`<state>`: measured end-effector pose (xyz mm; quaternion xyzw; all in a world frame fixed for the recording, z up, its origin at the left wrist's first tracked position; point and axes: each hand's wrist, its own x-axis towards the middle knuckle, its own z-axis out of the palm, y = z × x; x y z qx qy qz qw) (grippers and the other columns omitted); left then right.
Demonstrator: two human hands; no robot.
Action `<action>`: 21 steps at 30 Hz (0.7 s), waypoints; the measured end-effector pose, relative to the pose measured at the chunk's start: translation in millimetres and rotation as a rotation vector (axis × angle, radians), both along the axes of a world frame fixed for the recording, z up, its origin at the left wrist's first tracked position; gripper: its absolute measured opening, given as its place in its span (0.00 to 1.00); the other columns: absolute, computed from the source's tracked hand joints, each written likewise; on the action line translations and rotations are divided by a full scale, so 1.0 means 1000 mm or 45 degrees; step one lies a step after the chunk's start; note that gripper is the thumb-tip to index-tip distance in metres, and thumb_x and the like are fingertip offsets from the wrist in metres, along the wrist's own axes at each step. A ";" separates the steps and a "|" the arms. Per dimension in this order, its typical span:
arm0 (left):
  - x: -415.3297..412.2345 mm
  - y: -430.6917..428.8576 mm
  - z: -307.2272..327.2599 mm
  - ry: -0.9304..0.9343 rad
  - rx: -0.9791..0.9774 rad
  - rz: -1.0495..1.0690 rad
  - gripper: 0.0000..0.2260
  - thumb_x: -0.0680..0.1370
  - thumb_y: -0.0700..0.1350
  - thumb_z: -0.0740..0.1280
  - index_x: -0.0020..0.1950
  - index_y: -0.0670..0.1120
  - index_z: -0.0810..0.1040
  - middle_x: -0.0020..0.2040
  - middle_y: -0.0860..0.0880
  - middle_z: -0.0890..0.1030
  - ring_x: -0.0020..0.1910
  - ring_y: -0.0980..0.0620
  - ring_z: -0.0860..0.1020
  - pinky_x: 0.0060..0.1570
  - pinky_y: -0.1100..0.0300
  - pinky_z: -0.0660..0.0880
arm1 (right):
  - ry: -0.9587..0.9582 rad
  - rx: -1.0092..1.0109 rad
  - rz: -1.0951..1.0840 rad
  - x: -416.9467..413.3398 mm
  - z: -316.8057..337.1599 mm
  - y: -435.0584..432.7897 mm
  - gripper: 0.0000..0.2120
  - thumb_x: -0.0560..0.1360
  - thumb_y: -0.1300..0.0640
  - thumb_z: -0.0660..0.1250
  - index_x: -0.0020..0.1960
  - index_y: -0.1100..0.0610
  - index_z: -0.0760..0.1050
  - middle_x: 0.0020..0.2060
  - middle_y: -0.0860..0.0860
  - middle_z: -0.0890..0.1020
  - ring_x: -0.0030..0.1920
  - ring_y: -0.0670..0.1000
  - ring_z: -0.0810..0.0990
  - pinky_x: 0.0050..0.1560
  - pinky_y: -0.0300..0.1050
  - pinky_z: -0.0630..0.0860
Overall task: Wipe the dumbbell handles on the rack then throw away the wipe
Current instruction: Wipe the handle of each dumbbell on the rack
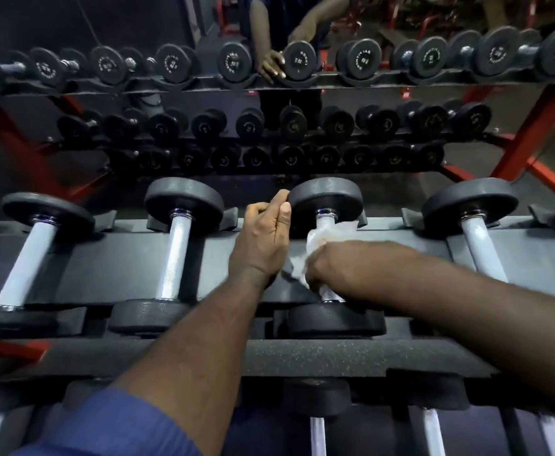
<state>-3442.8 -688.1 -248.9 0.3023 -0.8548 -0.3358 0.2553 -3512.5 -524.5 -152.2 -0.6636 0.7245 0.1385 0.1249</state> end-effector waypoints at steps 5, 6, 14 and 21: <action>0.001 0.004 0.002 -0.001 -0.013 0.014 0.23 0.86 0.64 0.50 0.79 0.62 0.67 0.63 0.54 0.70 0.58 0.55 0.72 0.61 0.56 0.70 | -0.281 -0.249 0.016 -0.042 0.012 0.003 0.24 0.71 0.64 0.56 0.60 0.50 0.81 0.61 0.49 0.81 0.64 0.53 0.78 0.66 0.52 0.72; 0.001 0.006 0.002 -0.005 -0.027 0.017 0.23 0.85 0.64 0.51 0.78 0.61 0.68 0.63 0.53 0.70 0.59 0.54 0.73 0.60 0.55 0.70 | -0.285 -0.295 0.040 -0.044 0.010 0.003 0.25 0.70 0.66 0.57 0.60 0.53 0.81 0.62 0.50 0.81 0.66 0.54 0.77 0.67 0.52 0.70; 0.000 0.007 0.004 -0.005 -0.034 0.060 0.33 0.78 0.72 0.49 0.77 0.59 0.71 0.64 0.53 0.71 0.59 0.55 0.73 0.62 0.56 0.71 | -0.567 -0.438 -0.069 -0.052 -0.013 0.018 0.37 0.64 0.76 0.58 0.62 0.45 0.82 0.64 0.39 0.79 0.70 0.43 0.74 0.70 0.32 0.65; -0.001 0.006 0.001 0.011 -0.049 0.062 0.32 0.80 0.70 0.50 0.77 0.57 0.72 0.63 0.54 0.71 0.59 0.58 0.72 0.61 0.62 0.66 | -1.174 -0.561 -0.161 -0.034 -0.046 0.061 0.28 0.71 0.78 0.61 0.56 0.51 0.85 0.56 0.39 0.84 0.69 0.38 0.74 0.70 0.38 0.70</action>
